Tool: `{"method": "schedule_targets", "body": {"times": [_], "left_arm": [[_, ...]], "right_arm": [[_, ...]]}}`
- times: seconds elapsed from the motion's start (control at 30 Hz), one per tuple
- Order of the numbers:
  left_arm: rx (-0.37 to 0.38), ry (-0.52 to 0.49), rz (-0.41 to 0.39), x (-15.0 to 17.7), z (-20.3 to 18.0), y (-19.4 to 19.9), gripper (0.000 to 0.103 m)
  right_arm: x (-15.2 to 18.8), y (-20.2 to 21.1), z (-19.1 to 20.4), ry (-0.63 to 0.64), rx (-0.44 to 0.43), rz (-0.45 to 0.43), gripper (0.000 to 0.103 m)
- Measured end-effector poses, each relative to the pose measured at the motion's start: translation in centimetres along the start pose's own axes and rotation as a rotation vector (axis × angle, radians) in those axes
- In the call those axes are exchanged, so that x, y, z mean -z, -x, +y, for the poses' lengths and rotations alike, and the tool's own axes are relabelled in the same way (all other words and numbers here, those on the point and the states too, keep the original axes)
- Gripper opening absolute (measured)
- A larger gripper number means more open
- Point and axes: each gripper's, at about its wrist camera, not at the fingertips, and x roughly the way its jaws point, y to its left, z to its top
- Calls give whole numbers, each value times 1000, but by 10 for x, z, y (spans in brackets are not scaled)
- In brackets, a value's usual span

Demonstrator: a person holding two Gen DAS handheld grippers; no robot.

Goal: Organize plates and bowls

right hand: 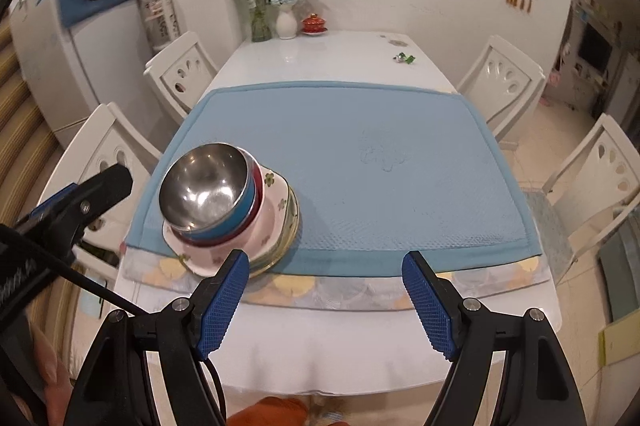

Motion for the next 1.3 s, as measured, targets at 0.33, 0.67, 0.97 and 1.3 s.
{"method": "schedule_targets", "body": {"times": [0.33, 0.67, 0.97, 1.3], "left_arm": [[45, -26, 51, -14, 19, -30, 77], [59, 1, 47, -33, 48, -48, 87], [73, 17, 52, -38, 69, -61, 87], [90, -2, 66, -45, 67, -72, 87]], "right_arm": [[-14, -42, 12, -77, -42, 123, 77], [-30, -68, 27, -129, -28, 165, 77], [-34, -80, 47, -121, 15, 156, 77], [-39, -85, 45, -131, 40, 159, 77]]}}
